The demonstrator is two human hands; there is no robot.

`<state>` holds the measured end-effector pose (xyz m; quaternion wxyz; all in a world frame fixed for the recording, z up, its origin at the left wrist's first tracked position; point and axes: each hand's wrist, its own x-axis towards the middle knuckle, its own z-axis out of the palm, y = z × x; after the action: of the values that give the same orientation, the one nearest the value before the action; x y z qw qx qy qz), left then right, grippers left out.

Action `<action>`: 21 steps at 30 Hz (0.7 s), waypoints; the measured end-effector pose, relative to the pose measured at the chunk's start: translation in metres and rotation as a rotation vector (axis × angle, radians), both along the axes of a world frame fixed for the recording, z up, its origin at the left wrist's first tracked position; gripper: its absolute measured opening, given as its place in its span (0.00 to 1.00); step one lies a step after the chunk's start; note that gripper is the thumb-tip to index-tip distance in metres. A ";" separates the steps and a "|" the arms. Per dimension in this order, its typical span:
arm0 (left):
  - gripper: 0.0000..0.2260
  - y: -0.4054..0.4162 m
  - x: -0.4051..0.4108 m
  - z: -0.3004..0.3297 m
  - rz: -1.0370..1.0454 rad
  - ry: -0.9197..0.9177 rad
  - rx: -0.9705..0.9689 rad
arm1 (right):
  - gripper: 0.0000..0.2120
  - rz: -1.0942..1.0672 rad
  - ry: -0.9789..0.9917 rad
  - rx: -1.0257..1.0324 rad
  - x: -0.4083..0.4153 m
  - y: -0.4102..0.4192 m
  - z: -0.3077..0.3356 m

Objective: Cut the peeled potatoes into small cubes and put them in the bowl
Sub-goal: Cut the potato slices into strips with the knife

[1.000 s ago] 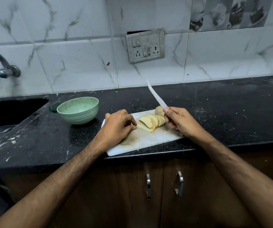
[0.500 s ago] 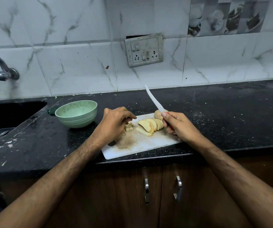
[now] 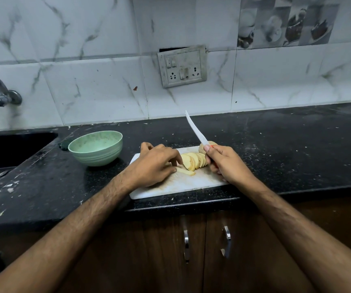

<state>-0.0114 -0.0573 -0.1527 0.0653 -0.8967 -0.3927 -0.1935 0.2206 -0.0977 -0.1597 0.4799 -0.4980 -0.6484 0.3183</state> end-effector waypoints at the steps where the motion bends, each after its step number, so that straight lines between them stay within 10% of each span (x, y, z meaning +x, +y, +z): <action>1: 0.07 -0.002 -0.001 0.000 -0.009 0.005 0.016 | 0.20 -0.009 -0.002 0.002 0.000 0.000 0.000; 14: 0.06 -0.024 -0.021 -0.009 -0.050 -0.094 0.131 | 0.20 0.001 -0.168 -0.016 -0.002 -0.002 0.004; 21: 0.07 -0.033 -0.029 -0.020 -0.038 -0.174 0.092 | 0.20 -0.043 -0.812 -0.123 -0.003 -0.046 0.038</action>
<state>-0.0402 -0.0901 -0.1730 0.0682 -0.8798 -0.3706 -0.2896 0.2173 -0.1437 -0.1220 0.1608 -0.6242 -0.7545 0.1238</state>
